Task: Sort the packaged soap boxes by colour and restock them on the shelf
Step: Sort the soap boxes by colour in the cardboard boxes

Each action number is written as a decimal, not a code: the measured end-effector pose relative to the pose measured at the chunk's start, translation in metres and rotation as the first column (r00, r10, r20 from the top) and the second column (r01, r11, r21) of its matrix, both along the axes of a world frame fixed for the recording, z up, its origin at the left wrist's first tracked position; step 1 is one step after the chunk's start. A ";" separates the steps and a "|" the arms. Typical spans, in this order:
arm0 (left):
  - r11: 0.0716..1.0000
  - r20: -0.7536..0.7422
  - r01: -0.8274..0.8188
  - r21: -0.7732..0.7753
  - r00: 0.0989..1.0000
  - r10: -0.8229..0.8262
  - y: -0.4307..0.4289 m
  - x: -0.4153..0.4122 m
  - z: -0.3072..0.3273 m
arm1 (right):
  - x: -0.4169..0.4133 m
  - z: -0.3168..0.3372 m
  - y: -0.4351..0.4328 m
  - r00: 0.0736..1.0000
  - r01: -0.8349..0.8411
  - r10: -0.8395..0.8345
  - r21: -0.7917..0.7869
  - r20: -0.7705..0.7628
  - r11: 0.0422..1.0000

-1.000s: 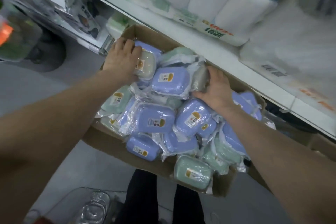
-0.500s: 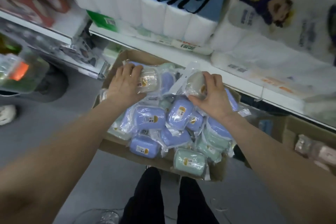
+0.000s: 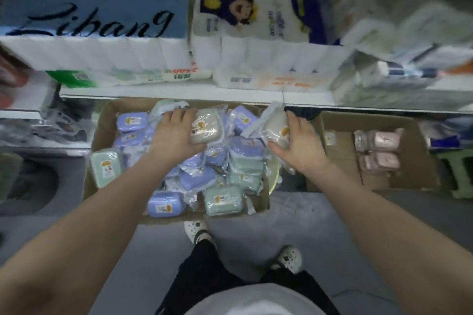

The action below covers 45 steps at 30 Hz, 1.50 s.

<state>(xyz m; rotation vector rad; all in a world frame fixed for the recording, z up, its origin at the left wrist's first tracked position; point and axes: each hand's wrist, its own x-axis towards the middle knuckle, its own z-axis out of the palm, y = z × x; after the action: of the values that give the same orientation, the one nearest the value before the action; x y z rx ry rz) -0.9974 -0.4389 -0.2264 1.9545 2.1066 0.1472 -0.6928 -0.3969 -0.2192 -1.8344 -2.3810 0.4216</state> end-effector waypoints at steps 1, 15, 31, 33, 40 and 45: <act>0.996 -0.022 0.075 0.040 0.997 -0.074 0.001 0.046 0.007 | 0.047 0.009 -0.012 0.998 0.058 -0.058 0.015 -0.002 0.998; 0.972 0.023 0.230 0.053 0.973 -0.232 0.006 0.342 0.010 | 0.337 0.015 -0.057 0.982 0.175 -0.175 0.000 0.068 0.984; 0.943 -0.021 0.246 -0.225 0.966 -0.258 0.103 0.463 -0.077 | 0.458 -0.073 0.066 0.984 0.157 -0.143 -0.144 0.104 0.977; 0.939 -0.009 0.230 -0.256 0.971 -0.240 0.113 0.473 -0.089 | 0.464 -0.089 0.083 0.984 0.140 -0.114 -0.204 0.134 0.969; 0.945 0.015 0.152 -0.291 0.988 -0.154 0.133 0.500 -0.144 | 0.477 -0.164 0.146 0.996 0.014 0.013 -0.304 0.086 0.953; 0.959 -0.026 0.059 -0.276 0.997 -0.069 0.140 0.514 -0.188 | 0.484 -0.235 0.191 0.972 -0.168 0.209 -0.309 0.104 0.936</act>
<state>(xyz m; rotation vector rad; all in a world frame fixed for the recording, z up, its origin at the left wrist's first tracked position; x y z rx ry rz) -0.4837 -0.2986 -0.4140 1.8670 1.9604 -0.1852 -0.2088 -0.2061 -0.4545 -1.8020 -2.7290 0.7366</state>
